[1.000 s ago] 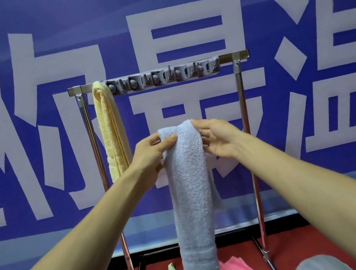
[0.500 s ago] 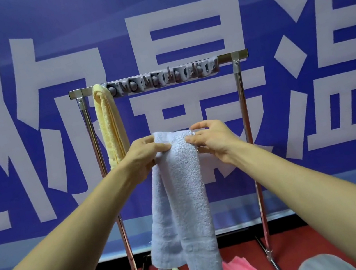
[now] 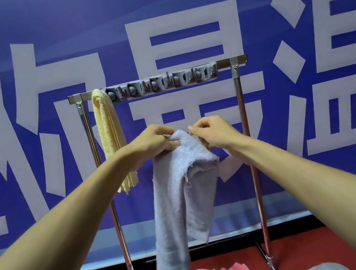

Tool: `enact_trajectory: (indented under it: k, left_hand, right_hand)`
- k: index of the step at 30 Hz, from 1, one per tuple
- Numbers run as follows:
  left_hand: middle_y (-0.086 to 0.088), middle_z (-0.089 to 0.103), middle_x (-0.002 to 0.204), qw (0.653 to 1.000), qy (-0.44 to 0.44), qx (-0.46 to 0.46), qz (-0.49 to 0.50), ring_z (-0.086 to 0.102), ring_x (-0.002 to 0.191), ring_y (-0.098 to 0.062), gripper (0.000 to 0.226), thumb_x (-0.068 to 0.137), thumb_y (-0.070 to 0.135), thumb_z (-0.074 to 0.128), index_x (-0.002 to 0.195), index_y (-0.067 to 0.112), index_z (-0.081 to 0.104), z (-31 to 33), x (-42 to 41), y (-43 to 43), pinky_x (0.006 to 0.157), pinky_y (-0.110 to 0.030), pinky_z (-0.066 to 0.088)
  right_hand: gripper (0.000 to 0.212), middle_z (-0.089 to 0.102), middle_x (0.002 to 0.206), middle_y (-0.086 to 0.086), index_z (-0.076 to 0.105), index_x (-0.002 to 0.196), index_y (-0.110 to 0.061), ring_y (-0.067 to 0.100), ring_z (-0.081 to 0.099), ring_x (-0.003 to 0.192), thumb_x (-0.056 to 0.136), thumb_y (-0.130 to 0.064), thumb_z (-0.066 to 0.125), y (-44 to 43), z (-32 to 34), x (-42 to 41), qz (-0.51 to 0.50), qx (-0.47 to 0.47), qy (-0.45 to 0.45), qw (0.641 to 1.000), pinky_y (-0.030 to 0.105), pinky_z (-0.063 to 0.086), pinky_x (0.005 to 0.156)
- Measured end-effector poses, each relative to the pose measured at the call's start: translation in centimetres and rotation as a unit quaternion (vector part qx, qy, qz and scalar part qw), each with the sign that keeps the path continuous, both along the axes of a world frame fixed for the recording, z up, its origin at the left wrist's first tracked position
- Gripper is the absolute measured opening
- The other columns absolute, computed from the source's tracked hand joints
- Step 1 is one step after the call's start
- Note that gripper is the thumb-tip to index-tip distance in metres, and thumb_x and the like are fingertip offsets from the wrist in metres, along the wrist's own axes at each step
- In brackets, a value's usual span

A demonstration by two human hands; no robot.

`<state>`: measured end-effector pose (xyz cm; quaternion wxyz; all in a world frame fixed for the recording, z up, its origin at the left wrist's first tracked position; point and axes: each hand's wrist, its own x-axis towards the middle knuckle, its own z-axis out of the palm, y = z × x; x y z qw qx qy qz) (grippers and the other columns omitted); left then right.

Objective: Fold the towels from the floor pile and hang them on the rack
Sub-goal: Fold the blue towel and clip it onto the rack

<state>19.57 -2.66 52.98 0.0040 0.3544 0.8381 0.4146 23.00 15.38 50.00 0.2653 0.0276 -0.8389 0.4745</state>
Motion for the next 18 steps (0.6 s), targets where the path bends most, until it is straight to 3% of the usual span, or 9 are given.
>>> enact_trajectory:
  k: [2, 6, 10, 13, 15, 18]
  left_hand:
    - [-0.004, 0.072, 0.089, 0.999, 0.006, -0.021, -0.026, 0.065, 0.081, -0.013, 0.013, 0.09, 0.005, 0.06, 0.091, 0.012, 0.071, 0.6, 0.3, 0.0, 0.069, -0.021, 0.052]
    - [-0.01, 0.071, 0.095, 1.0, 0.007, -0.02, -0.021, 0.066, 0.086, -0.018, 0.011, 0.091, 0.013, 0.062, 0.097, 0.007, 0.068, 1.4, 0.1, -0.6, 0.073, -0.026, 0.052]
    - [-0.013, 0.067, 0.098, 0.999, -0.026, 0.036, -0.018, 0.064, 0.083, -0.019, 0.011, 0.088, 0.013, 0.065, 0.098, 0.009, 0.064, 1.8, -0.6, -1.8, 0.072, -0.03, 0.053]
    - [-0.014, 0.068, 0.095, 0.991, -0.092, 0.096, -0.037, 0.066, 0.08, -0.019, 0.022, 0.087, 0.011, 0.066, 0.109, 0.008, 0.061, 1.9, -1.5, -2.9, 0.069, -0.029, 0.055]
    - [-0.01, 0.069, 0.085, 0.98, -0.136, 0.138, -0.053, 0.065, 0.07, -0.017, 0.023, 0.087, 0.008, 0.064, 0.11, 0.006, 0.059, 2.0, -1.9, -3.4, 0.06, -0.025, 0.054]
    - [-0.004, 0.066, 0.078, 0.975, -0.147, 0.155, -0.067, 0.059, 0.063, -0.014, 0.016, 0.085, 0.016, 0.066, 0.098, 0.007, 0.063, 2.0, -2.4, -4.0, 0.057, -0.023, 0.05]
  right_hand:
    - [0.031, 0.061, 0.077, -0.001, 0.067, 0.098, -0.01, 0.01, 0.053, 0.067, 0.096, -0.037, 0.052, -0.5, -0.1, 0.1, 0.047, -0.02, -0.031, 0.998, 0.025, 0.044, 0.062]
    - [0.046, 0.06, 0.076, 0.005, 0.064, 0.092, -0.005, 0.015, 0.054, 0.069, 0.1, -0.044, 0.041, -0.7, -0.5, -0.1, 0.164, -0.15, -0.118, 0.968, 0.028, 0.045, 0.066]
    - [0.05, 0.061, 0.095, 0.012, 0.061, 0.118, 0.001, 0.019, 0.058, 0.083, 0.093, -0.041, 0.052, -0.6, -0.4, -0.7, 0.28, -0.209, -0.145, 0.926, 0.033, 0.046, 0.079]
    - [0.036, 0.062, 0.093, 0.011, 0.068, 0.113, -0.009, 0.019, 0.057, 0.081, 0.088, -0.033, 0.057, -1.0, 0.4, -1.1, 0.351, -0.223, -0.159, 0.895, 0.03, 0.047, 0.078]
    - [0.033, 0.052, 0.096, 0.017, 0.067, 0.115, -0.01, 0.024, 0.046, 0.08, 0.089, -0.029, 0.06, -1.4, 0.9, -1.6, 0.365, -0.202, -0.15, 0.896, 0.031, 0.041, 0.077]
    - [0.042, 0.06, 0.119, 0.02, 0.061, 0.125, -0.002, 0.029, 0.057, 0.101, 0.089, -0.025, 0.058, -1.5, 1.9, -2.9, 0.355, -0.202, -0.109, 0.906, 0.038, 0.044, 0.093]
